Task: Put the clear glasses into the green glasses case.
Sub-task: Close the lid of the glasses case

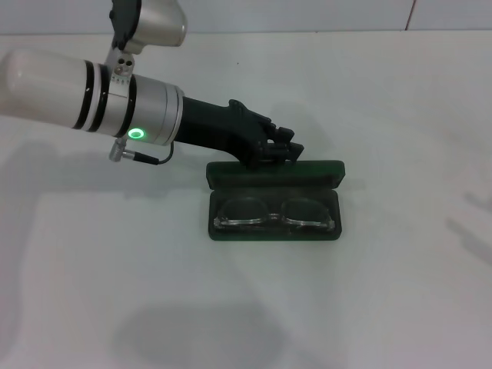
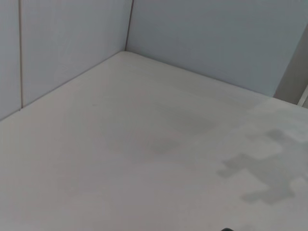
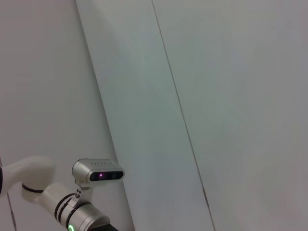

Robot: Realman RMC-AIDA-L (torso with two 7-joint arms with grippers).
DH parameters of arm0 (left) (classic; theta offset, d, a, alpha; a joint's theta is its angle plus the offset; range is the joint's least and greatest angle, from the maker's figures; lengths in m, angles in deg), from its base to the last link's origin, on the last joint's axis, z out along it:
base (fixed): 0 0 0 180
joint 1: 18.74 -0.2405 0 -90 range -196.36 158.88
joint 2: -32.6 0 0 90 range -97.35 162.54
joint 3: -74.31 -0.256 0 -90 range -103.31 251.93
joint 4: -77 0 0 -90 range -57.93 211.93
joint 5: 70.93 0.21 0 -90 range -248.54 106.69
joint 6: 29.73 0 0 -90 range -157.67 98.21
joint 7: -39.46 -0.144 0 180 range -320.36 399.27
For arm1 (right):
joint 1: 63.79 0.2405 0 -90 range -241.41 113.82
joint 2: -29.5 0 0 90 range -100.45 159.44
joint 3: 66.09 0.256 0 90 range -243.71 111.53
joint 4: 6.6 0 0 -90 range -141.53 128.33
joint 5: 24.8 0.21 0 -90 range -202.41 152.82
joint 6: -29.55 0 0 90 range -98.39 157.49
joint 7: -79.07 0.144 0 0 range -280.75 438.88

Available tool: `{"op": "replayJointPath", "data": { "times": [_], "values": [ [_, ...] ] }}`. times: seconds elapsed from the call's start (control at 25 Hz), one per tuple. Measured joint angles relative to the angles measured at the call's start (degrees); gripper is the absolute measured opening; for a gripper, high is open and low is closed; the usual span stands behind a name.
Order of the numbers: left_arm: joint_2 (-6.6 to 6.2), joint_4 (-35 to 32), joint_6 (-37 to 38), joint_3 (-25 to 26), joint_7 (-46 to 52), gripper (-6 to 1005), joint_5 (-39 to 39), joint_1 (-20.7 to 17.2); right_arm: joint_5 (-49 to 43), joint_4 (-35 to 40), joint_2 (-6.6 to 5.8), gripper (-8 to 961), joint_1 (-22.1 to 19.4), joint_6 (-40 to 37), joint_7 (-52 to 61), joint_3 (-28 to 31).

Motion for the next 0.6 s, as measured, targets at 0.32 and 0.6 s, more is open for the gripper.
{"op": "replayJointPath", "data": {
  "times": [0.32, 0.6],
  "values": [
    [-0.03, 0.99, -1.05, -0.05, -0.08, 292, 0.42, -0.11, -0.01, -0.3, 0.07, 569, 0.02, 0.06, -0.11, 0.03],
    [0.07, 1.98, -1.54, -0.06, -0.1, 289, 0.95, -0.04, -0.01, -1.88, -0.08, 568, 0.02, 0.06, -0.91, 0.05]
  ]
}}
